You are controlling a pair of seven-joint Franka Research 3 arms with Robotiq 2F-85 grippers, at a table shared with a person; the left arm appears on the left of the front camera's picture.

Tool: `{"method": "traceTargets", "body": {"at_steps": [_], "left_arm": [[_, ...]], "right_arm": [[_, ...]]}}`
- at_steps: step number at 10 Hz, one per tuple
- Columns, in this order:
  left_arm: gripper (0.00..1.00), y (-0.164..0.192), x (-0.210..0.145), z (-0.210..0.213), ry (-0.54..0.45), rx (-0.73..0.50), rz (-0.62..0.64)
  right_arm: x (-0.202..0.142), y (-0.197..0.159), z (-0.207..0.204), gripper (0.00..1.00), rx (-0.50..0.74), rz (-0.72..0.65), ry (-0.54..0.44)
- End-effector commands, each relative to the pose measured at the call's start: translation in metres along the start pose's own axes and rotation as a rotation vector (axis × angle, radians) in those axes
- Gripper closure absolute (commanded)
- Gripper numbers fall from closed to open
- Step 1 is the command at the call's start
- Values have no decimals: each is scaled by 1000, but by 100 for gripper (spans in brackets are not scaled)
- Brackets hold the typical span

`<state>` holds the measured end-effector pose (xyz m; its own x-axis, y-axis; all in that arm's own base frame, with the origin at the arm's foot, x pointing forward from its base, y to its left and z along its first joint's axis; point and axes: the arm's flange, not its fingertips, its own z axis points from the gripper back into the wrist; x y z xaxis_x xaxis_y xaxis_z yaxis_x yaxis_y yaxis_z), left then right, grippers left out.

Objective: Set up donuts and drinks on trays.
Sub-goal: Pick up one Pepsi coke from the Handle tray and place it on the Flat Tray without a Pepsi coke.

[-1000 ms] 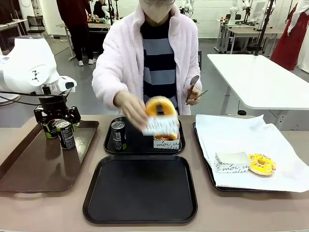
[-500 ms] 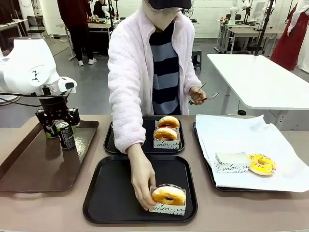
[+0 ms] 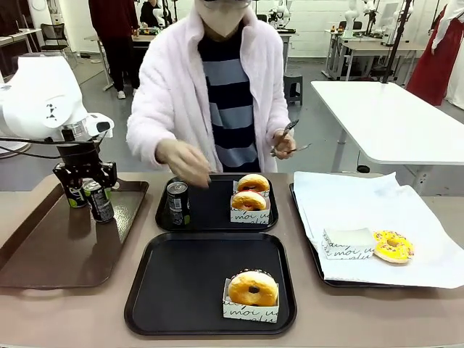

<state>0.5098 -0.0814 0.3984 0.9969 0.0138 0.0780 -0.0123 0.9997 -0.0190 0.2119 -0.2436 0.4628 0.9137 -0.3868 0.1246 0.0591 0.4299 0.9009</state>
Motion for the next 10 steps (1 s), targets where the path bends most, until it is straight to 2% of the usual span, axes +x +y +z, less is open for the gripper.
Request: {"method": "traceTargets", "body": {"at_steps": [1, 4, 7, 10], "left_arm": [[77, 2, -26, 42, -22, -44, -3], [77, -8, -110, 129, -31, -33, -164], [77, -2, -170, 167, -66, -80, -246], [77, 12, -205, 184, -103, -124, -284]], "right_arm": [[1, 0, -1, 0, 23, 14, -12], [1, 0, -1, 0, 23, 14, -12], [1, 0, -1, 0, 23, 14, -12], [1, 0, -1, 0, 23, 14, -12]]}}
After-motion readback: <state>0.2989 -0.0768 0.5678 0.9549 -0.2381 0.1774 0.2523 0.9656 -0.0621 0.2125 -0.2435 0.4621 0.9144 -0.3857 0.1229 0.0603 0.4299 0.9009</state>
